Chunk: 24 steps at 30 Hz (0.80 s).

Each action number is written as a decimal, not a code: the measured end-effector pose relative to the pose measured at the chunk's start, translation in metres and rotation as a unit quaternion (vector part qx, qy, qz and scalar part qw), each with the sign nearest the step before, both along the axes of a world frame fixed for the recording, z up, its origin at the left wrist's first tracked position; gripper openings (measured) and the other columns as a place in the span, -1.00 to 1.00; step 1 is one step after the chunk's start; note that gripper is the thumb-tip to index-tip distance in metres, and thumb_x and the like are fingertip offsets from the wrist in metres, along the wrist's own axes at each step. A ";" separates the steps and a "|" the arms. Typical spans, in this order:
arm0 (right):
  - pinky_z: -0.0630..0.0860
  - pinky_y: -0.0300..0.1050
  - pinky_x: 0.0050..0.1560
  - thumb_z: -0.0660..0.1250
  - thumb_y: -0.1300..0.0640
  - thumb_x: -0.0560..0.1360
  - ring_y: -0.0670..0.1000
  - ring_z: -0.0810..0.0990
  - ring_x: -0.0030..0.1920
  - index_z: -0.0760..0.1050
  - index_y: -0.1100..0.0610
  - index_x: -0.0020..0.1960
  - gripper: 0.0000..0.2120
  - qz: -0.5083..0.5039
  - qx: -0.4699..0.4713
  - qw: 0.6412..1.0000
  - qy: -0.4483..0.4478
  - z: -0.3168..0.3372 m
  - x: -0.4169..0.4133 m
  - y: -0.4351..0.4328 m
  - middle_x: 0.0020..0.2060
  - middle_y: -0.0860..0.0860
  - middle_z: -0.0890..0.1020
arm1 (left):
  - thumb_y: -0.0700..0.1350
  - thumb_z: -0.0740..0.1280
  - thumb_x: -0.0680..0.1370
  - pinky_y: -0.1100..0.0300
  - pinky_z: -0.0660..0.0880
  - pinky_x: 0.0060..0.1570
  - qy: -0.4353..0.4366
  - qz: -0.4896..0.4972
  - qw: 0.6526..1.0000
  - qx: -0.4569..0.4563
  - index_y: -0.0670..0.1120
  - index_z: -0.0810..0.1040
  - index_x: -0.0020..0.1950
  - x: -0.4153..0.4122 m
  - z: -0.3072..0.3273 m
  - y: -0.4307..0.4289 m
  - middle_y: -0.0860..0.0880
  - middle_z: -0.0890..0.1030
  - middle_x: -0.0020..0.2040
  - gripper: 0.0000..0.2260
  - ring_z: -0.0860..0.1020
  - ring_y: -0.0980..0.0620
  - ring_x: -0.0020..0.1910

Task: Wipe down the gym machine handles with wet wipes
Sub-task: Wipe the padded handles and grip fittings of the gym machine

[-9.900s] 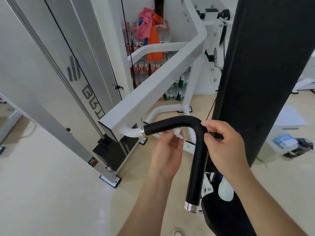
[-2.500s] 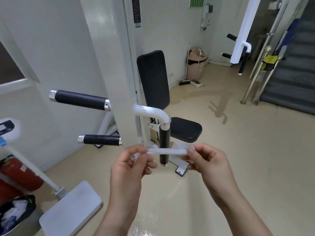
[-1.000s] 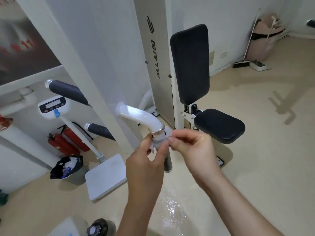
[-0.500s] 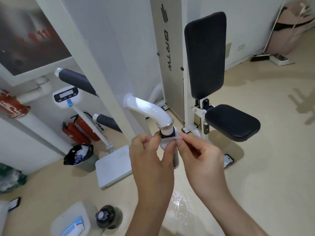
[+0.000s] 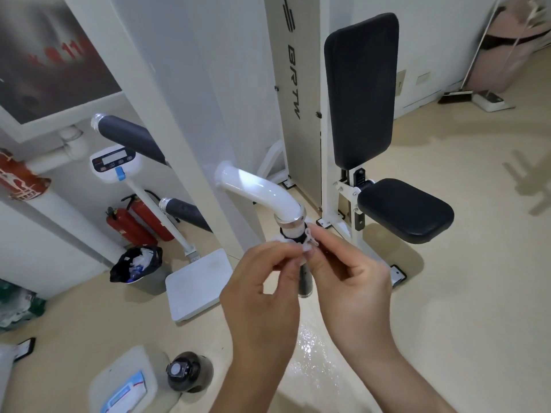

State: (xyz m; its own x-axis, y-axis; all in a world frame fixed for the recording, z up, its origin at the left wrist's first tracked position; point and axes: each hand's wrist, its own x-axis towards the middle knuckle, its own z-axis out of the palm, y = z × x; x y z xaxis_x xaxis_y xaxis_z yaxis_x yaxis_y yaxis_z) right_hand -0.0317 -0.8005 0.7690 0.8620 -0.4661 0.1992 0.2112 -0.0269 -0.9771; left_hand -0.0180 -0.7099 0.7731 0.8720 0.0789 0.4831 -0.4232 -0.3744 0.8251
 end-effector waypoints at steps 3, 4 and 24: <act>0.43 -0.46 0.05 0.29 0.13 0.54 -0.28 0.59 0.09 0.49 -0.25 0.11 -0.72 0.074 0.003 0.997 0.028 0.002 -0.005 -0.005 0.09 -0.19 0.63 | -0.29 0.34 0.47 0.32 0.50 -0.13 -0.005 -0.042 0.997 0.058 0.11 0.55 -0.10 -0.001 -0.001 0.000 0.16 0.62 -0.15 -0.73 0.60 0.14 -0.13; 0.43 -0.46 0.01 0.31 0.05 0.53 -0.27 0.61 0.03 0.48 -0.27 0.11 -0.76 0.099 0.016 0.994 0.046 0.004 -0.006 -0.008 0.07 -0.16 0.64 | -0.29 0.31 0.48 0.33 0.50 -0.15 0.004 -0.051 0.997 0.049 0.12 0.52 -0.11 -0.001 -0.001 0.000 0.15 0.61 -0.17 -0.73 0.59 0.13 -0.17; 0.41 -0.42 -0.23 0.52 0.22 0.35 -0.19 0.51 -0.33 0.57 -0.22 -0.10 -0.65 0.070 -0.123 0.986 0.085 0.004 0.026 -0.015 -0.23 0.01 0.61 | -0.36 0.38 0.43 0.16 0.55 -0.01 0.275 -0.077 0.892 -0.352 -0.12 0.69 -0.10 0.037 -0.011 0.006 -0.18 0.70 -0.12 -0.82 0.66 -0.10 -0.04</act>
